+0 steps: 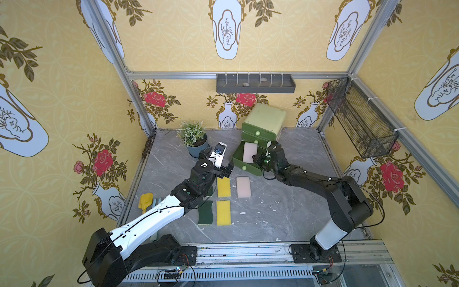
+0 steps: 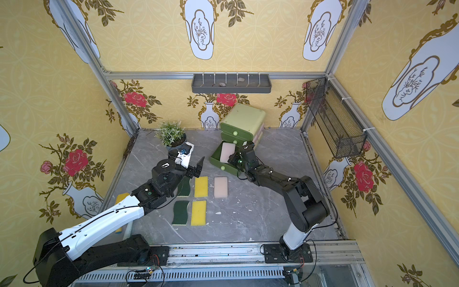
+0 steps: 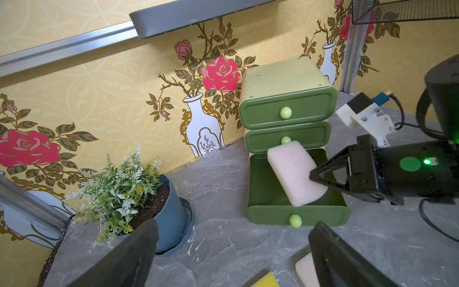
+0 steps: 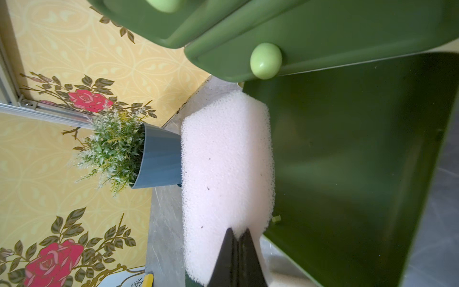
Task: Take the sponge out of the drawer
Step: Pick up the sponge from the drawer, then place the sponge at the center of the board.
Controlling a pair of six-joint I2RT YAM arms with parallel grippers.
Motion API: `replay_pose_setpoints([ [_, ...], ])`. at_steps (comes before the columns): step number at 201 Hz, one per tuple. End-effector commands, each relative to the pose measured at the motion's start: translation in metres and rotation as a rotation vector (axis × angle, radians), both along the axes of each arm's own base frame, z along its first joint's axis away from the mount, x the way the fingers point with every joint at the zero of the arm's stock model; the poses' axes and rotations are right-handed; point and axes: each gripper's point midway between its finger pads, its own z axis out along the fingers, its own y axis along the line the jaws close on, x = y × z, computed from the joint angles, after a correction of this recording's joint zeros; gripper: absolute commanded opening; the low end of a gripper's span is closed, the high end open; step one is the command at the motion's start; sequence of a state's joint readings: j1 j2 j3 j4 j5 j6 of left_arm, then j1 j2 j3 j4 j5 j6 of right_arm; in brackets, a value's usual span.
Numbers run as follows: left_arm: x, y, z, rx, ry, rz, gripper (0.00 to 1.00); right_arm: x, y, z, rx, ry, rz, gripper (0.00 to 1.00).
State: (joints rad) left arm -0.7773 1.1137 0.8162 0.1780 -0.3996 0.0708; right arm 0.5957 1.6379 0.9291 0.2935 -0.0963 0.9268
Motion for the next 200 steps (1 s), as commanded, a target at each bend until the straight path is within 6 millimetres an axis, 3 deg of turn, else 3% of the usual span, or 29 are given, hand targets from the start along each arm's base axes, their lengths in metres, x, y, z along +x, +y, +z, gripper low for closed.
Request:
replay_pose_setpoints([
  [1,0.001,0.0,0.005,-0.014,-0.022,0.001,1.0,-0.011,0.002,0.011,0.025,-0.031,0.008,0.0],
  [43,0.001,0.0,0.004,-0.011,-0.02,0.001,1.0,-0.048,0.004,0.015,-0.004,-0.036,0.028,0.0],
  [131,0.002,-0.001,0.002,-0.004,-0.017,0.003,1.0,-0.124,0.012,-0.027,-0.054,0.081,0.072,0.0],
  [200,0.003,-0.002,-0.002,0.007,-0.012,0.003,1.0,-0.18,0.019,-0.029,-0.089,0.097,0.083,0.0],
])
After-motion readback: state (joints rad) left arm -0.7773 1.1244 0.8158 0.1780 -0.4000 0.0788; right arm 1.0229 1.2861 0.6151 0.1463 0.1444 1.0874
